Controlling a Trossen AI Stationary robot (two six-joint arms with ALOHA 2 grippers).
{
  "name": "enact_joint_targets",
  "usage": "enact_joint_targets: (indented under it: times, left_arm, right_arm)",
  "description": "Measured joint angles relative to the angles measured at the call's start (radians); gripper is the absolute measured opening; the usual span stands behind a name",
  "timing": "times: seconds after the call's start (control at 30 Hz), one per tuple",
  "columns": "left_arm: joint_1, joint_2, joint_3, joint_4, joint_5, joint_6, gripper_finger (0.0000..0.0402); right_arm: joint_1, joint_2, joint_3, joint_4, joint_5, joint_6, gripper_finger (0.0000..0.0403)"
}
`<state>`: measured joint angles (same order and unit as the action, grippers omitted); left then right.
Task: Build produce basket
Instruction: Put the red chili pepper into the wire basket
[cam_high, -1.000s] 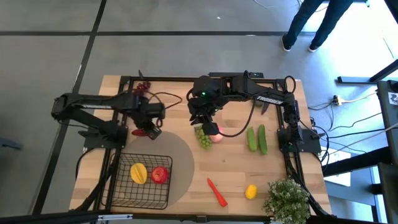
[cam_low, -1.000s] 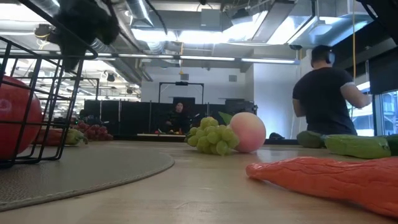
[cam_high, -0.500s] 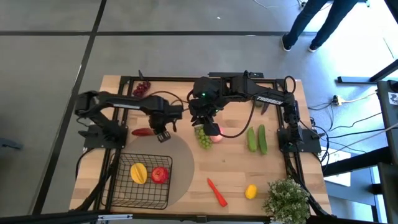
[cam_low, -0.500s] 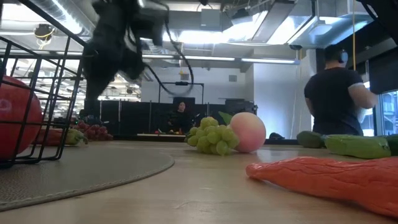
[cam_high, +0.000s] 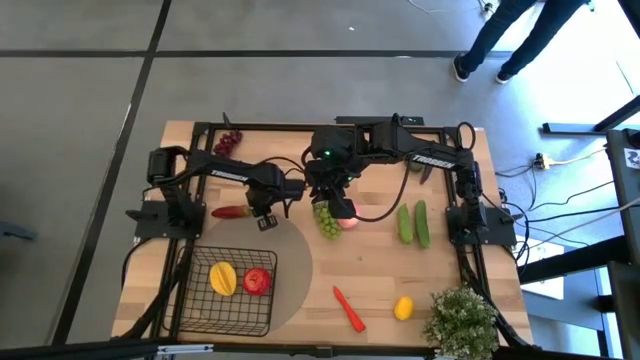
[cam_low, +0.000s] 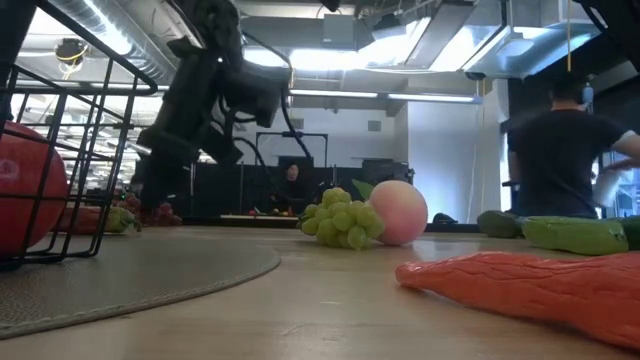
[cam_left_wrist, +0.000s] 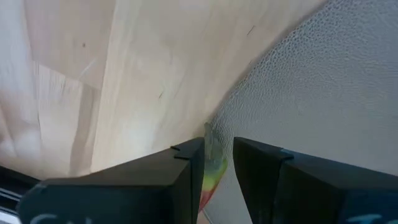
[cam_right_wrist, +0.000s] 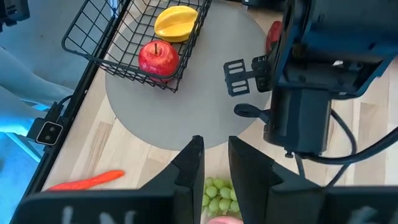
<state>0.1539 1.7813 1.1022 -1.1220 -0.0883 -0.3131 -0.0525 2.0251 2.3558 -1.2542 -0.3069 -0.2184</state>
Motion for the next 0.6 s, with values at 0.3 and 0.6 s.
enact_joint_targets:
  times: [0.3, 0.6]
  left_arm:
    - [0.000, 0.022, -0.001, -0.011, -0.003, 0.006, 0.0074]
    - [0.000, 0.022, -0.001, -0.043, -0.003, 0.010, 0.0074]
  right_arm:
    - [0.000, 0.000, 0.000, -0.008, 0.000, -0.001, 0.0071]
    - [0.000, 0.000, 0.000, -0.009, 0.000, -0.003, 0.0071]
